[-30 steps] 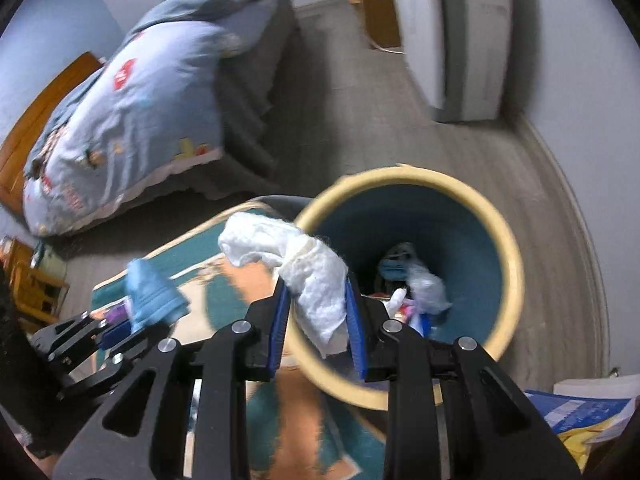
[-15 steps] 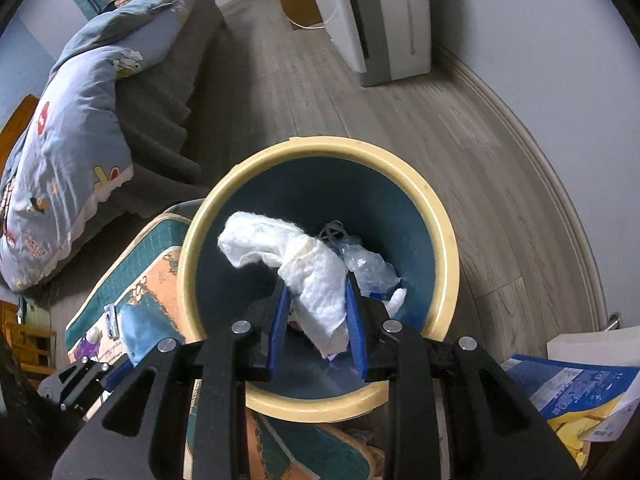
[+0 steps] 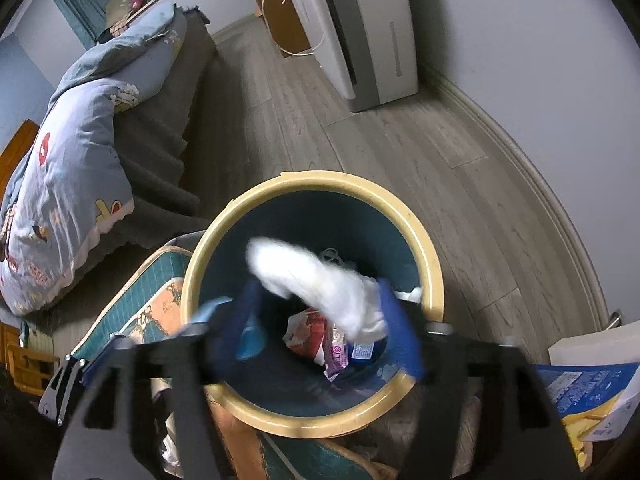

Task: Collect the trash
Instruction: 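Carry the mask and tissue over the wastebasket and open both tools, then move both open tools back over the cushion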

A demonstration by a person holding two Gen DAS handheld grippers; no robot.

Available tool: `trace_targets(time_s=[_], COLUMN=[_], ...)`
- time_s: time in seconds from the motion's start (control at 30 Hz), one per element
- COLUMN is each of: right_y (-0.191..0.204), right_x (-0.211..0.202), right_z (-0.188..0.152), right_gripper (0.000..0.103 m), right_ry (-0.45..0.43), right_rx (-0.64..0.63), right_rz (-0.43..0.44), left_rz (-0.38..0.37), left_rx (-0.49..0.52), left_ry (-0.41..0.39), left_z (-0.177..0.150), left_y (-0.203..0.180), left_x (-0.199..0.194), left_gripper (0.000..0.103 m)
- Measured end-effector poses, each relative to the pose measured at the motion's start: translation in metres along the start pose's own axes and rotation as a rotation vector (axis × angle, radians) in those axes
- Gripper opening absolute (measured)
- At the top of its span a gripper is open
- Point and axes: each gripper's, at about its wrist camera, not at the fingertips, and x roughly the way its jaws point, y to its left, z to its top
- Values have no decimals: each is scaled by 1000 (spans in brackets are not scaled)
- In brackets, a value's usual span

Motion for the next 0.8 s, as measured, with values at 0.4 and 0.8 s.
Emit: trace_targets(time_s=[0.4, 0.8], right_y=[14, 52], right_x=[-5, -55], right_z=[0, -38], right_gripper=[97, 97], right_ry=[9, -2], right_rx=[4, -5], right_rz=[9, 83], left_rz=[57, 212], left_rx=[-8, -67], left_ry=[18, 8], left_z=[-6, -37], left_y=[12, 49], left_x=[-19, -105], left_gripper=[91, 93])
